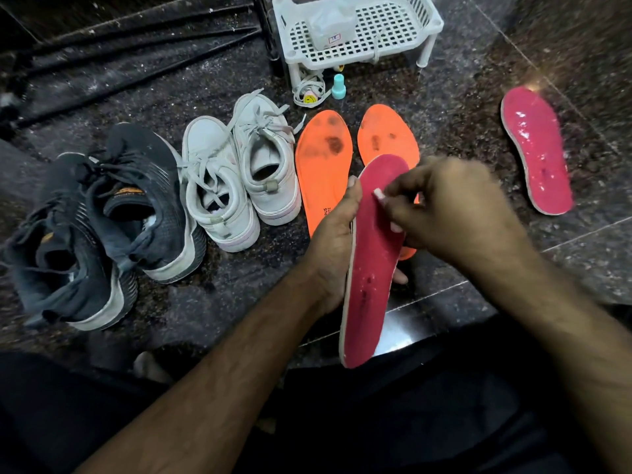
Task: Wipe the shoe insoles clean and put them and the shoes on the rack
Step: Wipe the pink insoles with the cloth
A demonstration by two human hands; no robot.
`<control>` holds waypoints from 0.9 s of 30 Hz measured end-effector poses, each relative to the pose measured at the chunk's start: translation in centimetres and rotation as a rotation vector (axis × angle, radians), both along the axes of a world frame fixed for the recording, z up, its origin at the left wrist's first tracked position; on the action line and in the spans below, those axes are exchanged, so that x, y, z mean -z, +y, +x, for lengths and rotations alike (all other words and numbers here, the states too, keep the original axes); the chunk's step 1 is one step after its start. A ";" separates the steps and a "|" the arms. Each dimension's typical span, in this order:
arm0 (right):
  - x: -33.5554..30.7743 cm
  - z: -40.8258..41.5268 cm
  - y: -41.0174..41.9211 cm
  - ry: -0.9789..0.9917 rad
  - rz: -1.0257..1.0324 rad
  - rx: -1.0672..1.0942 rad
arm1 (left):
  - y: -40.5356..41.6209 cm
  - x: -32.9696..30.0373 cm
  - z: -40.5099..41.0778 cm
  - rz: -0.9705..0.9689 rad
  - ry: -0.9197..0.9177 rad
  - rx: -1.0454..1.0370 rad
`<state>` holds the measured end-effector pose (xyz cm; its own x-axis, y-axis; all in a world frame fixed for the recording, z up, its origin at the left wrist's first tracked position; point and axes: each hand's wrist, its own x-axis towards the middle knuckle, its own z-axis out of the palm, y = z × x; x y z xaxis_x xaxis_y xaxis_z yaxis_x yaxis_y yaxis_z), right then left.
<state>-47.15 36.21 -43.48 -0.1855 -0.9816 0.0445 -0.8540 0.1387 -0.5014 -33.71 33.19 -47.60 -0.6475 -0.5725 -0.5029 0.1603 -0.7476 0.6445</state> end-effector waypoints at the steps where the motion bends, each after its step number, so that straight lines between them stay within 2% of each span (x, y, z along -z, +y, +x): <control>1: 0.2 0.9 0.0 0.042 0.017 -0.032 | 0.1 0.1 -0.1 0.025 0.001 -0.018; 5: 1.0 3.7 0.7 0.142 0.110 -0.161 | 0.0 0.9 0.1 0.145 -0.009 -0.163; 7: 0.5 3.5 1.0 0.045 0.183 -0.221 | -0.6 1.3 0.5 0.111 -0.061 -0.193; 9: -0.2 2.8 1.4 -0.153 0.293 -0.268 | -1.2 1.3 0.5 0.097 -0.034 -0.175; 11: -0.6 1.9 1.4 -0.295 0.200 -0.164 | -1.4 1.0 0.5 0.117 0.042 -0.153; 14: -0.5 0.6 0.6 -0.126 -0.070 -0.002 | -1.1 1.1 0.1 0.109 0.098 -0.128; 18: 1.0 3.0 0.3 0.132 0.042 -0.157 | -0.7 1.3 -0.2 0.148 0.043 -0.166; 20: 1.1 3.8 0.7 0.159 0.101 -0.237 | -0.8 1.8 0.1 0.150 -0.026 -0.182; 22: 0.6 3.3 1.0 0.081 0.190 -0.338 | -1.0 1.8 0.3 0.123 -0.079 -0.206; 24: -0.3 2.2 1.3 -0.146 0.293 -0.367 | -1.3 1.6 0.4 0.103 -0.067 -0.187; 26: -0.8 0.7 1.3 -0.412 0.220 -0.179 | -1.4 1.1 0.4 0.069 -0.023 -0.136; 27: -0.8 -0.2 1.1 -0.423 0.102 -0.066 | -1.4 1.2 0.3 0.044 -0.001 -0.116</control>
